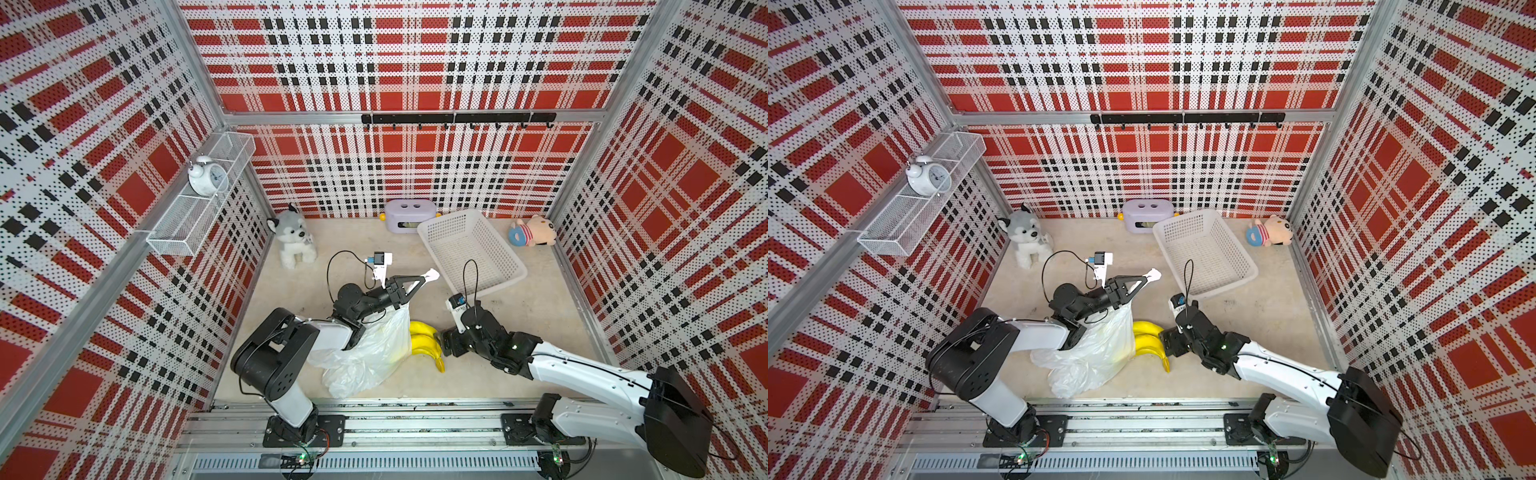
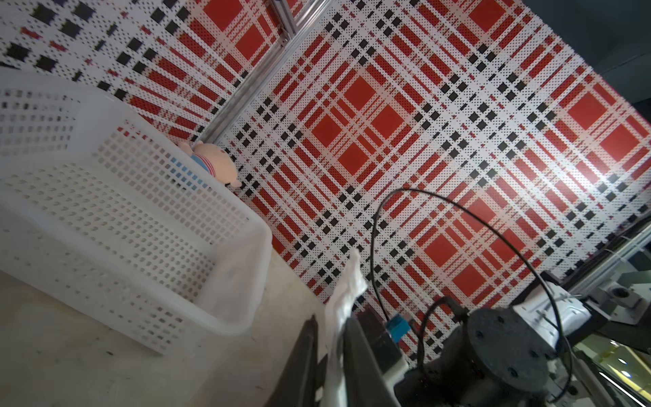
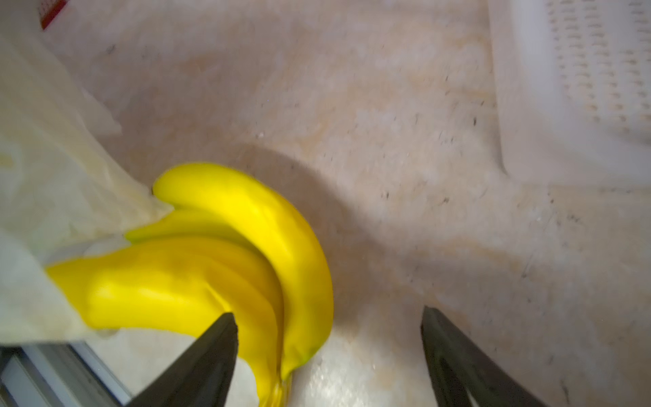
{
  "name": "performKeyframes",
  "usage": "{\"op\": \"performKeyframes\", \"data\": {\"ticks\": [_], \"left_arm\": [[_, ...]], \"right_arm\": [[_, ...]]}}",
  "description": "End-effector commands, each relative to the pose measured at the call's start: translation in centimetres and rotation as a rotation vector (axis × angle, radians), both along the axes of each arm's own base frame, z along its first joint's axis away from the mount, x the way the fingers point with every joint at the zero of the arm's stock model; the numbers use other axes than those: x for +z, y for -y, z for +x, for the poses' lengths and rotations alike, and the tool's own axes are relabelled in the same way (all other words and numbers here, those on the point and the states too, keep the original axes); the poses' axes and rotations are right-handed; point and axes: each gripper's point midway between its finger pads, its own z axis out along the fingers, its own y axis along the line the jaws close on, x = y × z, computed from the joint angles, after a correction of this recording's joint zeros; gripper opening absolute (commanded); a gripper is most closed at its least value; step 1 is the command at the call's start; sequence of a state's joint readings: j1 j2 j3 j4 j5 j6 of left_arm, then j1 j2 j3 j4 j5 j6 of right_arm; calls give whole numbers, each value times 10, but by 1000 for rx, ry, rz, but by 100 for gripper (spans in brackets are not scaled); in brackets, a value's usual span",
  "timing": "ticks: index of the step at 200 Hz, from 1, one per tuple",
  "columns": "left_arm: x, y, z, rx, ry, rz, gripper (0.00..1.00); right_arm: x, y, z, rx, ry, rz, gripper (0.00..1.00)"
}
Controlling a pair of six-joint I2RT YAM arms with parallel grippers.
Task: Place the banana into a plastic bag & tie a knot
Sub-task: Pick up the banana at the center of the board, then place the banana into the plastic bag.
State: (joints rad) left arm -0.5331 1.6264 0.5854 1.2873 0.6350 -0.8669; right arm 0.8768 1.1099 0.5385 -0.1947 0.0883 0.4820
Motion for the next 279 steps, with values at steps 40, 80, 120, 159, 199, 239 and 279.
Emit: {"op": "performKeyframes", "data": {"ticks": [40,80,120,159,199,239,279], "left_arm": [[6,2,14,77,48,122,20],[17,11,14,56,63,106,20],[78,18,19,26,185,44,22],[151,13,12,34,372,-17,23],[106,-10,-4,206,398,84,16],[43,-20,-27,341,337,163,12],[1,-18,-41,355,256,176,11]], "right_arm": [[-40,-25,-33,74,-136,-10,98],[-70,-25,-7,-37,-110,-226,37],[17,9,51,-273,178,-367,0],[107,66,96,-489,376,-413,0],[159,125,104,-607,436,-267,0],[135,159,112,-656,364,-273,0],[118,139,110,-571,320,-192,0]]}}
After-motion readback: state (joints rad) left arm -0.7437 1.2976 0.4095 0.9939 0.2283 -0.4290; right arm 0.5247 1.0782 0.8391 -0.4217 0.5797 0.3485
